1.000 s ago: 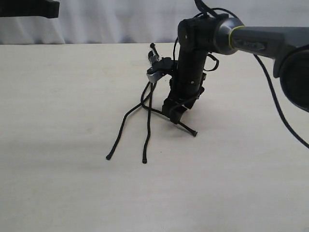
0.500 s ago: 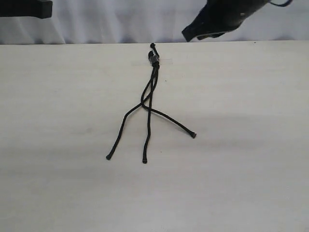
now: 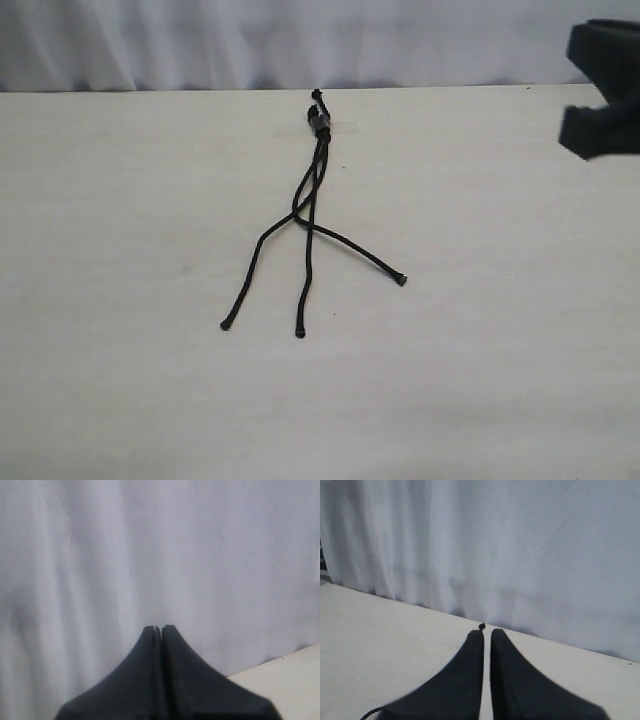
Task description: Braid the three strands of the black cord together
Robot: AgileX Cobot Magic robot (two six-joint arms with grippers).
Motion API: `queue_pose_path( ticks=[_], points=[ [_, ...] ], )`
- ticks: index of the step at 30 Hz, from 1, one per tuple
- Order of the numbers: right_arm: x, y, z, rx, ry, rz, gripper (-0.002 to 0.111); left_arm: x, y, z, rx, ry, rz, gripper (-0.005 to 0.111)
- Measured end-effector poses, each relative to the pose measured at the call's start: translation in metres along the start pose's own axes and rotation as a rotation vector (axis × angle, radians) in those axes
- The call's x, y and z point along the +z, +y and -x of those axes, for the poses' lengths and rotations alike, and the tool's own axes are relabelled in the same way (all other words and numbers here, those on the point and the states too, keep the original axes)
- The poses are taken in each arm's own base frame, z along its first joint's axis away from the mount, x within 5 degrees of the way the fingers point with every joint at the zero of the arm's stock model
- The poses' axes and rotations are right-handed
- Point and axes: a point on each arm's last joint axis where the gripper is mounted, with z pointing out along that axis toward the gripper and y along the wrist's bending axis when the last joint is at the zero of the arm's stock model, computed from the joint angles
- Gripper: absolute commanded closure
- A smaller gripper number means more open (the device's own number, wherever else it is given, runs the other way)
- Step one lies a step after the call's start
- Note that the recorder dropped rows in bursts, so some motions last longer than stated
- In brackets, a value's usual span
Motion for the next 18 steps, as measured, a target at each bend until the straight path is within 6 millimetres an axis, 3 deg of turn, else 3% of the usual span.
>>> queue_pose_path(
  ticks=[8,18],
  points=[
    [-0.063,0.001,-0.023,0.003,-0.163,-0.011,0.104,-0.039,0.000,-0.009,-0.012,0.043,0.018,0.107],
    [-0.110,0.000,-0.012,0.004,-0.394,-0.024,0.104,-0.045,0.001,-0.009,-0.014,0.052,0.023,0.107]
  ],
)
